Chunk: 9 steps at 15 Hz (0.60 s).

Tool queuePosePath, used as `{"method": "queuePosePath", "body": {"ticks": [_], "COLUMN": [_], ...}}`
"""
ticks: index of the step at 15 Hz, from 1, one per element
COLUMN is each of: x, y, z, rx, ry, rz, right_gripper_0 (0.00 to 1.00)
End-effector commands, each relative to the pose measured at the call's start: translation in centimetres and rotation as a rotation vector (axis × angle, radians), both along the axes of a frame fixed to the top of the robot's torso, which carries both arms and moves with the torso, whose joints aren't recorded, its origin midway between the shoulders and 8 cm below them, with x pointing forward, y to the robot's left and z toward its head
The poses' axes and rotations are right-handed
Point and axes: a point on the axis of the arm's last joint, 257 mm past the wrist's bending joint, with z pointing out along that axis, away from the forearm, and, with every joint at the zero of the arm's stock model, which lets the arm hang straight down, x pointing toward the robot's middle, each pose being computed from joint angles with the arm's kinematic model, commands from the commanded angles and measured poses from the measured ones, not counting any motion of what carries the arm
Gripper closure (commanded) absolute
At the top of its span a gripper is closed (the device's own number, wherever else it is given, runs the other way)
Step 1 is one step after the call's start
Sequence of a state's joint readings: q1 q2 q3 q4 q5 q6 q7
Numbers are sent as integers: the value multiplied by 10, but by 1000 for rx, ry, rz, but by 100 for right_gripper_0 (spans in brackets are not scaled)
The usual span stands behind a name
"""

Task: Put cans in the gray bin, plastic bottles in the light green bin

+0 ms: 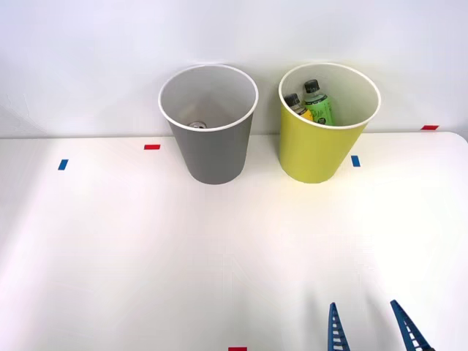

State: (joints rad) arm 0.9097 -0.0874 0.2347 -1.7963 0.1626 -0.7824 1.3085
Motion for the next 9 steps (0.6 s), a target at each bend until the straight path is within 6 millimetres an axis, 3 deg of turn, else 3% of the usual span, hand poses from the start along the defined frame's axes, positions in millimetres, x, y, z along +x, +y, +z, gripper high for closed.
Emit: {"method": "queuePosePath", "body": {"ticks": [1,9], "x": [0,0], "y": [0,0], "z": [0,0], "rx": [0,0], "ry": [0,0], "rz": [0,0], "right_gripper_0": [0,0]}}
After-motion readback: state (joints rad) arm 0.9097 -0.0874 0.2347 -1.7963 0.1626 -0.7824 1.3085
